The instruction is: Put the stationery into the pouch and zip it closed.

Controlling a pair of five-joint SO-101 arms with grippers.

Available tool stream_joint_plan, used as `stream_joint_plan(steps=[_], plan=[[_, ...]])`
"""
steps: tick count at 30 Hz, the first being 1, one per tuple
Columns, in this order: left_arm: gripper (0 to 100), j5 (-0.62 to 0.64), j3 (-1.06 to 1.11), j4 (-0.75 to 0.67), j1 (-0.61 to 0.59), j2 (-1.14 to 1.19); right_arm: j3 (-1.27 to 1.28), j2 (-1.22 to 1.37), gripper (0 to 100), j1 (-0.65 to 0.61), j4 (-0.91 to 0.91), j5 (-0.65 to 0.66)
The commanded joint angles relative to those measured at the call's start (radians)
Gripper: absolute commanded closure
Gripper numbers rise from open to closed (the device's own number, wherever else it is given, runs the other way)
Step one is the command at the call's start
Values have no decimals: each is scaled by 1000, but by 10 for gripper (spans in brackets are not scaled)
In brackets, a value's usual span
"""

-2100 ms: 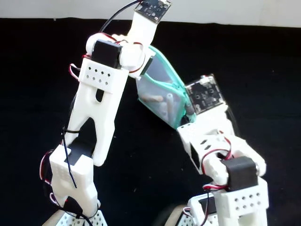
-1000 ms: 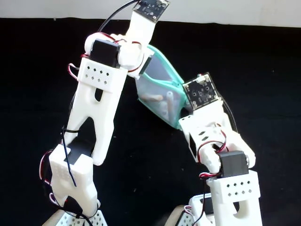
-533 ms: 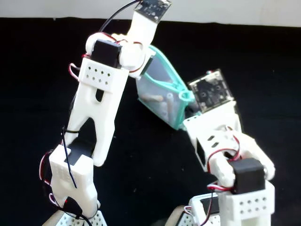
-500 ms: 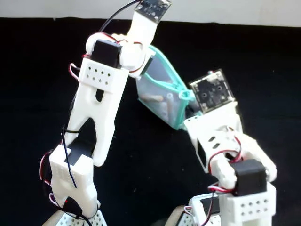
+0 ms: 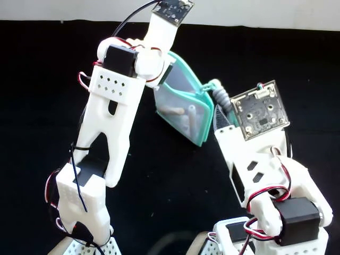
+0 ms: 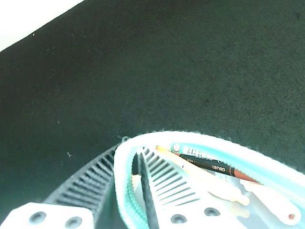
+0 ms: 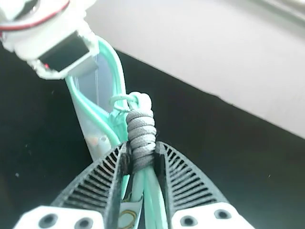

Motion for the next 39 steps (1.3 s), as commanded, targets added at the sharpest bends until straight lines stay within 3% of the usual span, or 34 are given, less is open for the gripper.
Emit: stream_joint_plan(steps=[1, 20, 29, 39], plan=[[993, -12, -4, -5, 10, 27, -48, -2, 991, 5, -64, 6], [985, -12, -25, -3, 7, 25, -131, -1, 991, 5, -99, -26], [766, 37, -412, 144, 4, 25, -131, 1, 991, 5, -139, -29], [773, 80, -771, 144, -13, 13, -139, 91, 991, 5, -182, -77]])
